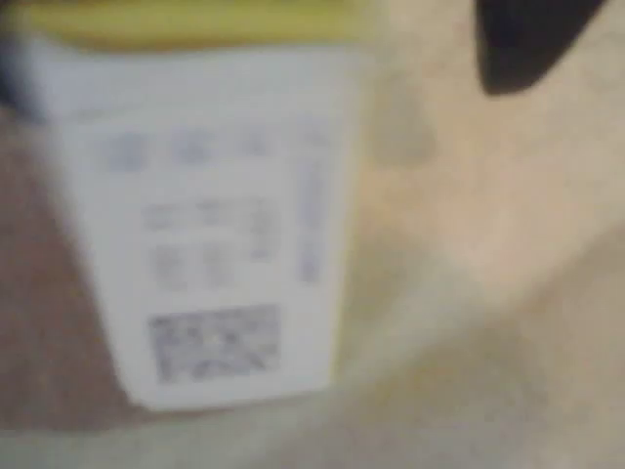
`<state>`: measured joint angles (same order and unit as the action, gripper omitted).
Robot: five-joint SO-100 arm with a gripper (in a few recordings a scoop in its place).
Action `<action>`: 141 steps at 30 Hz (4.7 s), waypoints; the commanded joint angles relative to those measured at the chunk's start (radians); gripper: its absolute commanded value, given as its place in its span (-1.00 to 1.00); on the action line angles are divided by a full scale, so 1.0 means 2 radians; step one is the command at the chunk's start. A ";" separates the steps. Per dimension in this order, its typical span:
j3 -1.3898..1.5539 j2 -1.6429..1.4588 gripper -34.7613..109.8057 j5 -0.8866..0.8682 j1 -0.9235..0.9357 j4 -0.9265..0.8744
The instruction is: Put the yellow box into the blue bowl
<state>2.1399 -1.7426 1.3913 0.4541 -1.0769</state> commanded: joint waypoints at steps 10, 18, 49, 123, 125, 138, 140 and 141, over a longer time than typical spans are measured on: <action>0.015 -0.005 -0.25 0.002 -0.005 0.002; 0.023 -0.010 -0.25 -0.002 -0.016 0.002; 0.077 -0.007 -0.40 -0.002 -0.030 0.066; -0.601 0.268 -0.52 -0.314 -0.122 -0.163; -0.662 0.307 -0.52 -0.319 -0.118 -0.178; -0.880 0.431 -0.39 -0.327 -0.116 -0.305; -0.893 0.431 -0.31 -0.327 -0.116 -0.316; -0.899 0.431 -0.27 -0.327 -0.116 -0.318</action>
<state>0.4433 -0.8437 0.7486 0.2163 -1.6904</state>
